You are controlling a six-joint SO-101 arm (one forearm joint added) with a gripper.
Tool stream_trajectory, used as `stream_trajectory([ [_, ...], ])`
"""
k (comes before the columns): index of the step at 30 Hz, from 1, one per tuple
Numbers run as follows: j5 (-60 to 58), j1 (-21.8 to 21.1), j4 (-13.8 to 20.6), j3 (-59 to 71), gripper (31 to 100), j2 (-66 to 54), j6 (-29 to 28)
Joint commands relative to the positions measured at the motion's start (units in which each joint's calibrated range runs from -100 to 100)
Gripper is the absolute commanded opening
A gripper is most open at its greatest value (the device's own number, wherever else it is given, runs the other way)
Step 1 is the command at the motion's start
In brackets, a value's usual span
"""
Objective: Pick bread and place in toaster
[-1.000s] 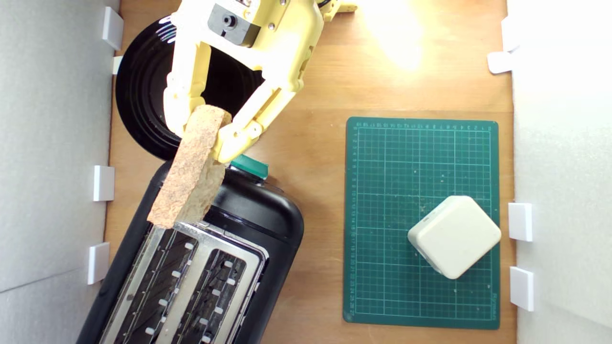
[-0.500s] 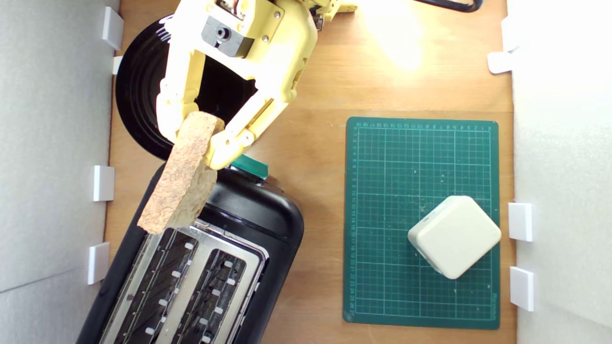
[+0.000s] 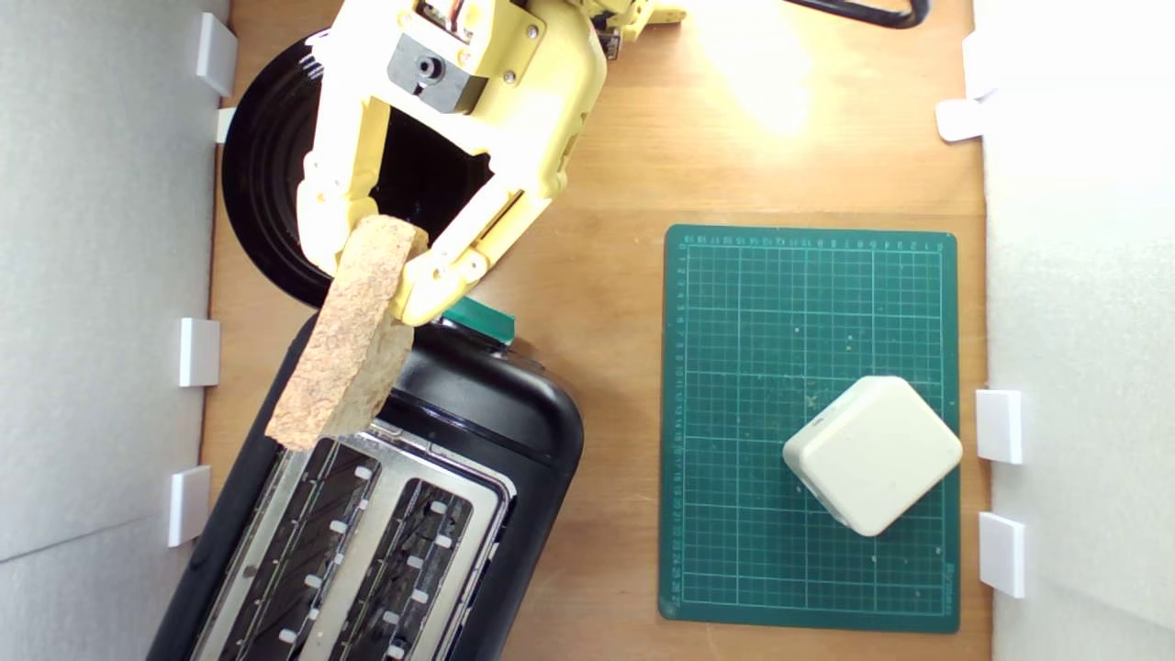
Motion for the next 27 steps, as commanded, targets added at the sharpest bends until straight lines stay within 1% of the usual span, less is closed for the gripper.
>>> stream_trajectory([
  [1,0.13,1.46,0.05,-3.64,60.7,0.26,0.6],
  [13,0.22,1.71,-0.04,-3.91,60.4,3.76,1.59],
  [19,2.27,1.71,-0.04,-11.53,60.3,5.92,1.85],
  [22,5.51,1.22,-0.04,-15.53,60.3,7.08,3.68],
  [27,6.53,1.14,-0.04,-17.07,60.3,7.5,4.1],
])
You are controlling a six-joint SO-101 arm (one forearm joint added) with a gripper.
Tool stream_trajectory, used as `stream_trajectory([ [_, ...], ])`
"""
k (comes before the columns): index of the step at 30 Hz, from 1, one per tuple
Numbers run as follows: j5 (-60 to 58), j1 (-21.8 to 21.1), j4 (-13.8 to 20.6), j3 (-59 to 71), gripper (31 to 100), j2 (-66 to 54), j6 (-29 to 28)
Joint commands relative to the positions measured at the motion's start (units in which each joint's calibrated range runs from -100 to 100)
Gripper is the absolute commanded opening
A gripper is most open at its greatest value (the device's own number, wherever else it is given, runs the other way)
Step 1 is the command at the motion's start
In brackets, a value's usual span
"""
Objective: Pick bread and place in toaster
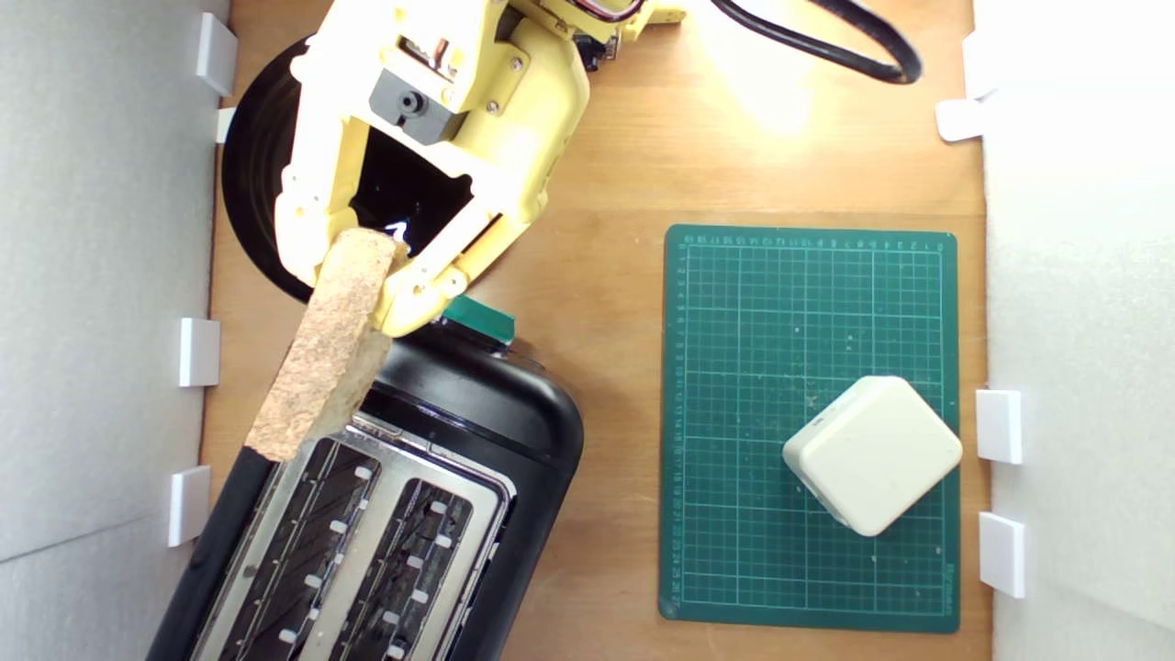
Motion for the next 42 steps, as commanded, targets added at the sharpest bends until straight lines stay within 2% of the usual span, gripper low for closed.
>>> stream_trajectory([
  [1,0.35,-0.42,-0.04,-3.85,60.3,-0.56,0.48],
  [6,3.08,-0.74,-0.04,-3.94,60.3,-0.48,1.0],
  [11,4.78,-0.01,-2.85,-4.03,60.3,-0.4,1.32],
  [22,2.14,0.07,-2.58,-4.03,60.3,-0.23,0.85],
  [35,-1.53,0.23,-2.04,-7.75,60.3,5.93,-0.09],
  [42,-2.81,1.84,-2.22,-7.84,60.3,7.01,-0.04],
])
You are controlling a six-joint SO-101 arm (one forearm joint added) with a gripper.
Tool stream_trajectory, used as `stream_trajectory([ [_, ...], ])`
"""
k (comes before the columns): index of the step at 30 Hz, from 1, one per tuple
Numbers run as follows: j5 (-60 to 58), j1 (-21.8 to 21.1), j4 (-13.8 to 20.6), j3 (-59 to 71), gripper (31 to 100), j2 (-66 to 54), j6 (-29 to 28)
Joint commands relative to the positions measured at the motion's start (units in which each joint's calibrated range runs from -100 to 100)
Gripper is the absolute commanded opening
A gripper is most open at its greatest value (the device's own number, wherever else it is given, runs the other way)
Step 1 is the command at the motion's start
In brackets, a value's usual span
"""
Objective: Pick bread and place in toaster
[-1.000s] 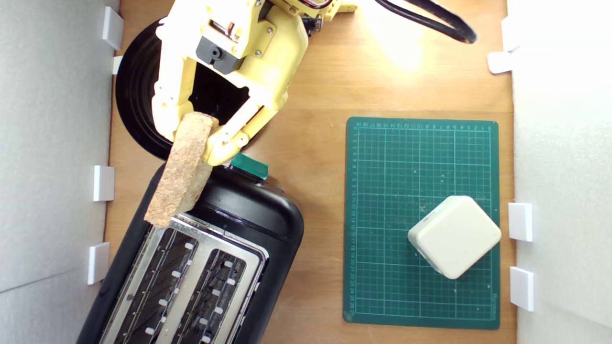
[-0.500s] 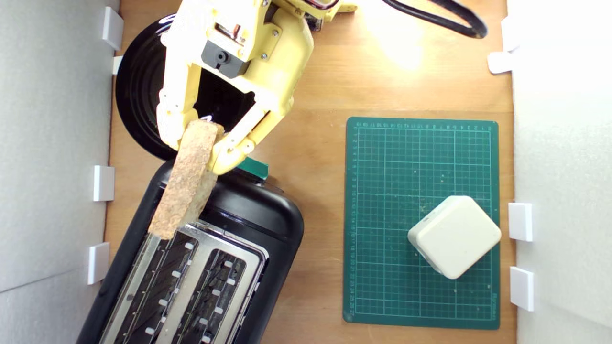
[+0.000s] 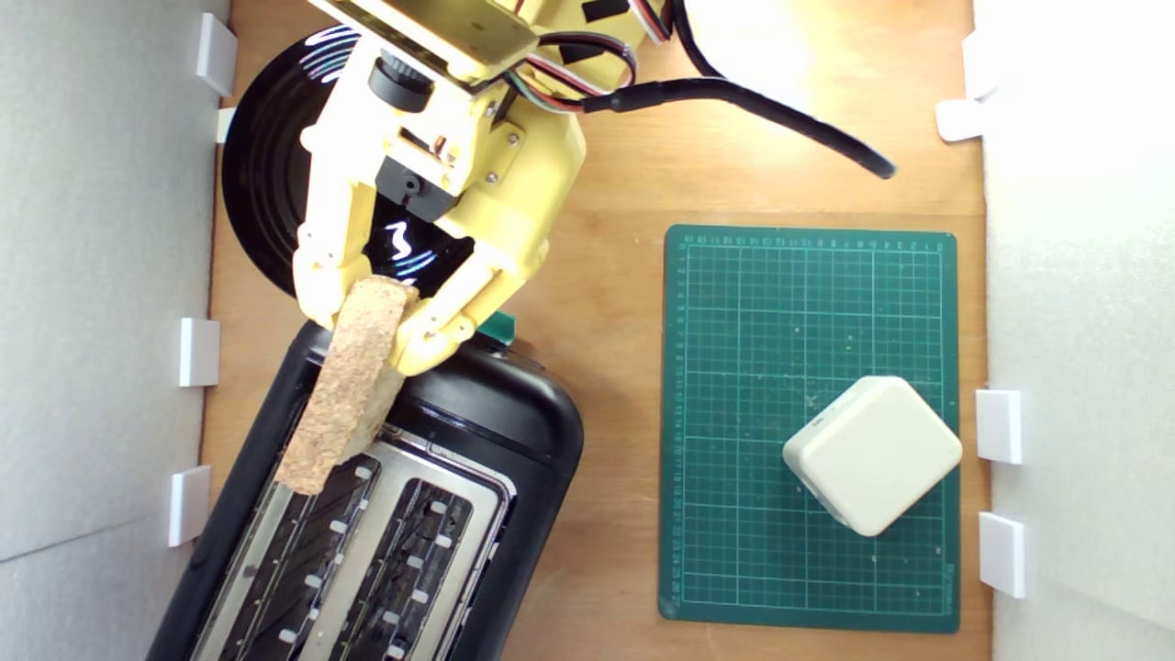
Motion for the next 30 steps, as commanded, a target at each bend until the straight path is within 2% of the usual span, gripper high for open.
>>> stream_trajectory([
  [1,-3.07,0.27,0.54,-3.78,60.3,-0.47,-0.14],
  [8,-3.41,1.56,-0.73,-3.69,60.3,-0.38,1.74],
  [11,-3.41,2.13,-4.81,-3.69,60.3,-0.38,3.88],
  [16,-3.41,6.16,-10.61,-3.69,60.3,-0.38,6.5],
  [24,-3.58,6.48,-10.79,-3.69,60.3,0.53,6.92],
  [30,-7.84,7.37,-10.88,-3.69,60.3,2.19,6.81],
])
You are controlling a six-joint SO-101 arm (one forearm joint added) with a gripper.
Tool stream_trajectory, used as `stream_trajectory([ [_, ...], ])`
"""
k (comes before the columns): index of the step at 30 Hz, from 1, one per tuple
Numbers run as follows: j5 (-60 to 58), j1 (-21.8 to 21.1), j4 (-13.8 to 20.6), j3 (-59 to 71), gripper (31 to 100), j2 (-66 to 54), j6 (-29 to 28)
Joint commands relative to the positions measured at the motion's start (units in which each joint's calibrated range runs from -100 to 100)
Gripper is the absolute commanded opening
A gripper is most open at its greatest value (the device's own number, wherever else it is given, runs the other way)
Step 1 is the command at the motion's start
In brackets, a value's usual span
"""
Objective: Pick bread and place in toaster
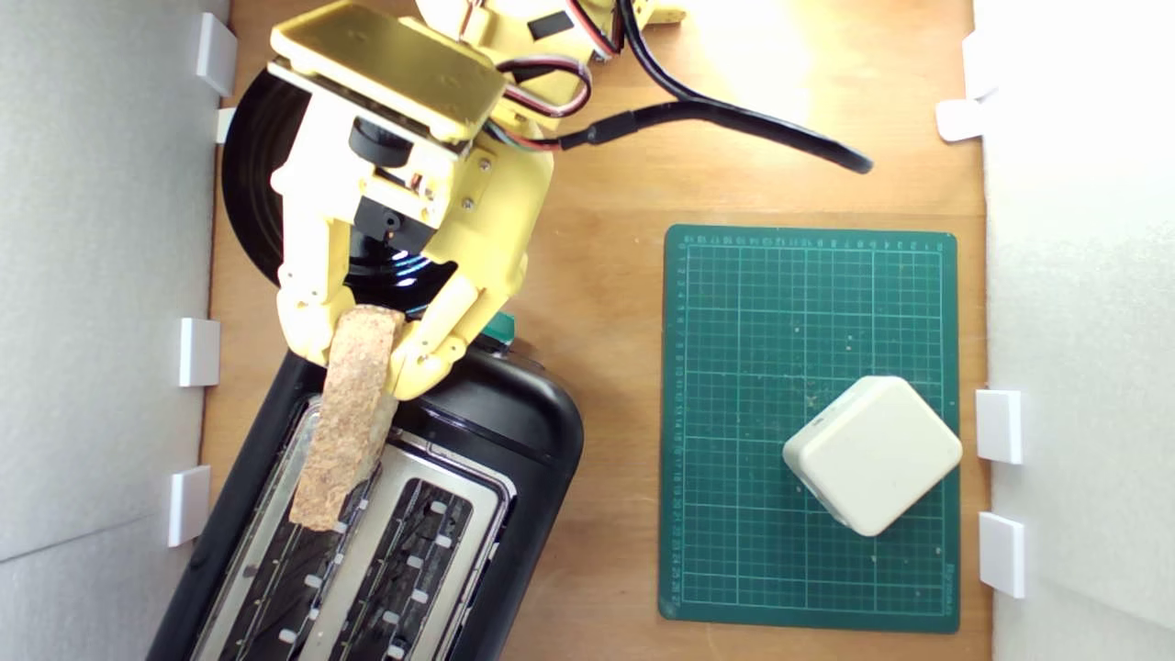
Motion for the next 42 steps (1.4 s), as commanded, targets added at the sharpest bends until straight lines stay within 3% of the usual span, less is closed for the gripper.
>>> stream_trajectory([
  [1,-2.85,0.94,0.13,-3.59,60.3,-0.41,0.14],
  [21,-6.94,4.64,-1.5,-3.59,60.3,5.16,0.56],
  [30,-8.56,3.76,-1.68,-3.59,60.3,6.0,0.56],
  [32,-8.9,3.68,-4.22,-3.59,60.3,7.58,0.61],
  [42,-9.33,3.27,-4.85,-3.59,60.3,11.99,1.97],
])
